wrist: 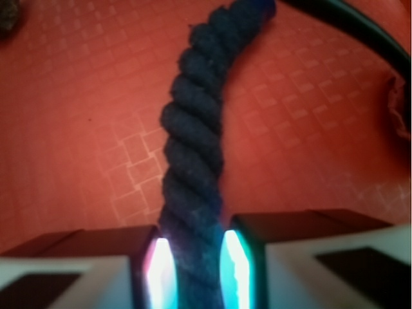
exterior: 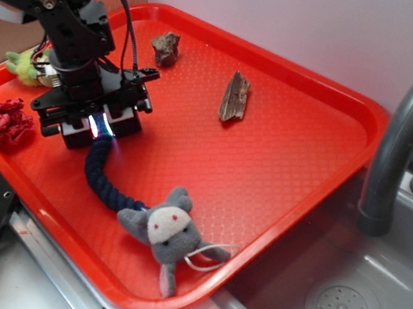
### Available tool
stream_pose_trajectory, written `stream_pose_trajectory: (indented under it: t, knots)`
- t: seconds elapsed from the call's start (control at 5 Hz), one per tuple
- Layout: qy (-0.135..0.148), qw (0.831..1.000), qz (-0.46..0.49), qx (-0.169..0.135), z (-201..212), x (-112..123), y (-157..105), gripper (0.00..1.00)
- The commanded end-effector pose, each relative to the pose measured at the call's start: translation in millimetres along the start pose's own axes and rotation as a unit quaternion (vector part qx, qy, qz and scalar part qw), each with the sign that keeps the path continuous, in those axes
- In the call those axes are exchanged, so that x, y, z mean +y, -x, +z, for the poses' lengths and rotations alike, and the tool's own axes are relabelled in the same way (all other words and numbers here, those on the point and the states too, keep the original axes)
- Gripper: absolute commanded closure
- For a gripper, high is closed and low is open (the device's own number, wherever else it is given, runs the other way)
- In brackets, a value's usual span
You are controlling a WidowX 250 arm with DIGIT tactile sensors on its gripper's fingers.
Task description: Grab the blue rope.
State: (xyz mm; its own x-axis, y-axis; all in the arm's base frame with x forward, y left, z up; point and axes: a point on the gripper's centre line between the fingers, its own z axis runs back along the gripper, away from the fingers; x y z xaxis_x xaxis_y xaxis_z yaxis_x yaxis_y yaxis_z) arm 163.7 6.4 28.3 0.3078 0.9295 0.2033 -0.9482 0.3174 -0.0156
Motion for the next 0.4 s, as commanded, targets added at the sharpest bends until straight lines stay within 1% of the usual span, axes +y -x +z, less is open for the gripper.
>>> stream_pose_trajectory:
  t: [0.0,0.2]
  knots:
    - [0.014,1.000,-0.017,0.019,20,-1,-2,1.00]
    - [0.057,0.993,-0.091,0.054,65,-21,-29,1.00]
